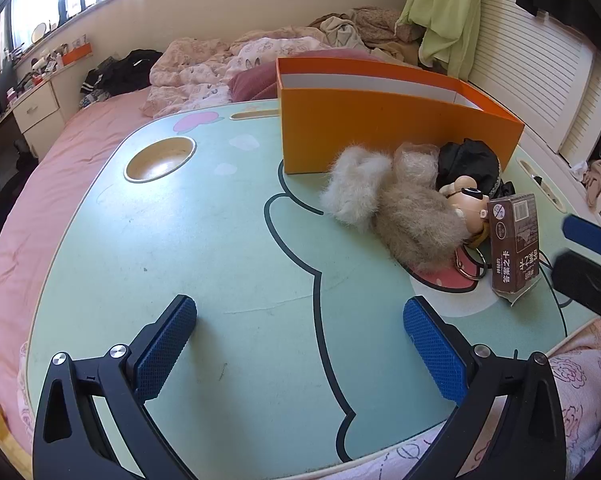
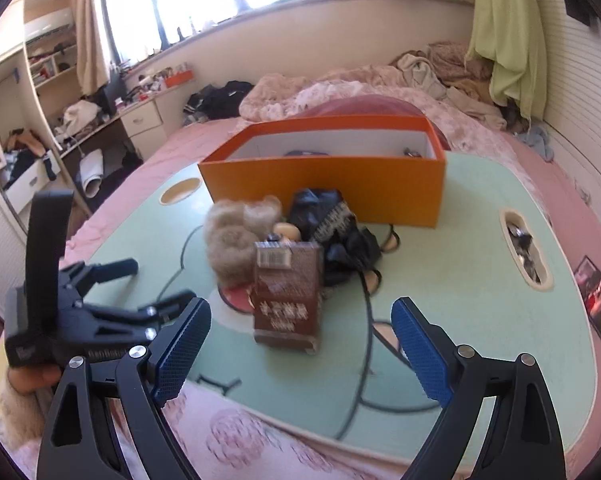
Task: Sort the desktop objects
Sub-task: 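Reach the right gripper to the brown printed card box and grasp it, then lift the brown card box with right while left grasps the fur pieces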
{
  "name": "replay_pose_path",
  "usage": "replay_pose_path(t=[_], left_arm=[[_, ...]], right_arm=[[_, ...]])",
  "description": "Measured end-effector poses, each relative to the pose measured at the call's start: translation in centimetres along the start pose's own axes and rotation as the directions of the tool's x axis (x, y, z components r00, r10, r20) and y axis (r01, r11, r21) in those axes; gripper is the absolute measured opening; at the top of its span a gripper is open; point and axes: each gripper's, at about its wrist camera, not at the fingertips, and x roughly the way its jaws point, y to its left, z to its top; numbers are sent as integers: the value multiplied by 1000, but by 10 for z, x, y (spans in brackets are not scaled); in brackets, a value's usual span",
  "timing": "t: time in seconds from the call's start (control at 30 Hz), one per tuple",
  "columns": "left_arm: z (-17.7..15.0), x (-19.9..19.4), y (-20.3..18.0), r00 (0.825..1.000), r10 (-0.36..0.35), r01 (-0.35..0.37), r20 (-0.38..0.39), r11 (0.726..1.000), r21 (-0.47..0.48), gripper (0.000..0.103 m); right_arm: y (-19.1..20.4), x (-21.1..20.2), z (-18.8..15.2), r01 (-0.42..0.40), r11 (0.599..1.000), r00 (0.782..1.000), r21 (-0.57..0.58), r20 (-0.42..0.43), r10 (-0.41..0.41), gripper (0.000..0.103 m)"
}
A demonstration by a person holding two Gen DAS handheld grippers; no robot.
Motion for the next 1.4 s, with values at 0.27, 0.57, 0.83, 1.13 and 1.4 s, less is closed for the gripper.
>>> replay_pose_path(t=[0.27, 0.57, 0.83, 1.13, 1.4], left_arm=[[1, -3, -1, 1000, -11, 11, 10, 1000, -6, 103], [8, -44, -21, 970, -141, 125, 198, 988, 95, 96], [49, -14, -61, 970, -212, 183, 116, 958, 222, 42], [41, 15, -63, 977, -211, 209, -17, 954, 214, 42], [31, -4, -65, 974, -222, 208, 36, 948, 240, 39]], right_arm=[[-17, 17, -8, -74, 991, 995, 108, -52, 80, 40], [-52, -16, -18, -145, 950, 984, 275, 137, 110, 40], [-53, -16, -15, -143, 951, 986, 273, 125, 113, 42], [-52, -16, -16, -145, 951, 986, 275, 121, 115, 42], [-52, -13, -16, -137, 951, 988, 277, 107, 111, 42]])
